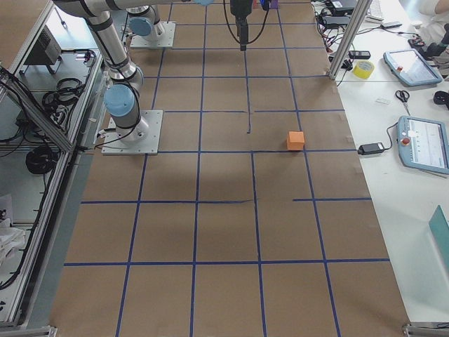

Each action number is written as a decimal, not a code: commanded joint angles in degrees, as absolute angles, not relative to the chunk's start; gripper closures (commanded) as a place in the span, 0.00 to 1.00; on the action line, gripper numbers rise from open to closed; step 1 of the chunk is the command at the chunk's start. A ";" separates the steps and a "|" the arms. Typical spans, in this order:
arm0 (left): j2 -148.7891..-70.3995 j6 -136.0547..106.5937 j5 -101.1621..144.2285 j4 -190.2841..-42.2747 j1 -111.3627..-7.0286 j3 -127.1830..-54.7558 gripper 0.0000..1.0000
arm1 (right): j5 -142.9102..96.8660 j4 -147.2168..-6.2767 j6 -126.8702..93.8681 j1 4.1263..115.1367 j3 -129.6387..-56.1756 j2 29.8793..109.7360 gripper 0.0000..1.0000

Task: Arrange blocks in a line
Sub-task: 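Lower the right gripper over the orange cube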

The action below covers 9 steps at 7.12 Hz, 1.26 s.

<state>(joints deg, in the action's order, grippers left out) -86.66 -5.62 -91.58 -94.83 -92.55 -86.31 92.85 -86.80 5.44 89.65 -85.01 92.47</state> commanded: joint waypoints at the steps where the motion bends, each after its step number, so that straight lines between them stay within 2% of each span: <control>1: -86.66 -5.62 -91.58 -94.83 -92.55 -86.31 0.00 | 92.90 -86.92 5.45 89.65 -85.08 92.46 0.00; 9: -86.57 -5.62 -91.58 -94.92 -92.55 -86.31 0.00 | 91.94 -87.28 4.93 89.38 -84.64 90.53 0.00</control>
<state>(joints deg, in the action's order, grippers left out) -86.57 -5.63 -91.58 -94.92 -92.55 -86.31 92.42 -87.28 5.23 89.39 -84.64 91.25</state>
